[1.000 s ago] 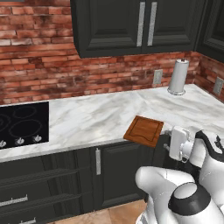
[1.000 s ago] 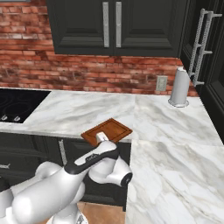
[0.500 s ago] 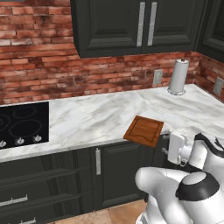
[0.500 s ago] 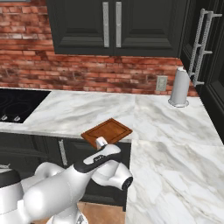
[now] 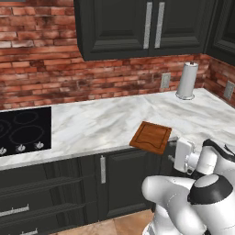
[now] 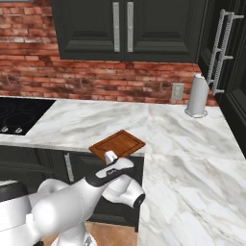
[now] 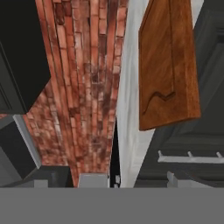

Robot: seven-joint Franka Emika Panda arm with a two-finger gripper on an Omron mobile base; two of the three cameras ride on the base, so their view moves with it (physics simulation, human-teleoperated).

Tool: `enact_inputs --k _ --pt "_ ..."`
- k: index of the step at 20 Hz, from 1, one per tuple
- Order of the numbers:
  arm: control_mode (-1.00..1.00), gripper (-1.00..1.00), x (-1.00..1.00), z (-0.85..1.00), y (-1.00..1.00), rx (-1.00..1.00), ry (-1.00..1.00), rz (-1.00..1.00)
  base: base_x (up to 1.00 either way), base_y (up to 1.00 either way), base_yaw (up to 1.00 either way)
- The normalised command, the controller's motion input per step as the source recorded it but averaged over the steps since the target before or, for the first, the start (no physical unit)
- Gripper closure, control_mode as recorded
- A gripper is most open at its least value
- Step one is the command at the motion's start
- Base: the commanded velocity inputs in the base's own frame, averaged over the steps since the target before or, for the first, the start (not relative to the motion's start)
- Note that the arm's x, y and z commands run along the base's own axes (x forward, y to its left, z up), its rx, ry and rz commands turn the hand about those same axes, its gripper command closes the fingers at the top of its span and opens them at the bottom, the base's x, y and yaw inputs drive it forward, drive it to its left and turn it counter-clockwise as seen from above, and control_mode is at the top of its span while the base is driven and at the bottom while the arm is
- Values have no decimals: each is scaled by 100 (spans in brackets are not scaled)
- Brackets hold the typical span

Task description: Move the cutting board and knife to the sink. Then move spray from the cabinet to the counter.

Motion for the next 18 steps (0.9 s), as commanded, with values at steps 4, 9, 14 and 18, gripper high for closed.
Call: enact_inputs --k 4,9,14,18 --pt "-100 -100 11 -3 21 0 0 -3 0 0 0" --pt "-100 -100 9 -8 12 0 0 -3 0 0 0" --pt "-100 -100 4 -21 5 0 0 -3 0 0 0" --pt "-100 -100 0 -32 0 0 0 -3 0 0 0"
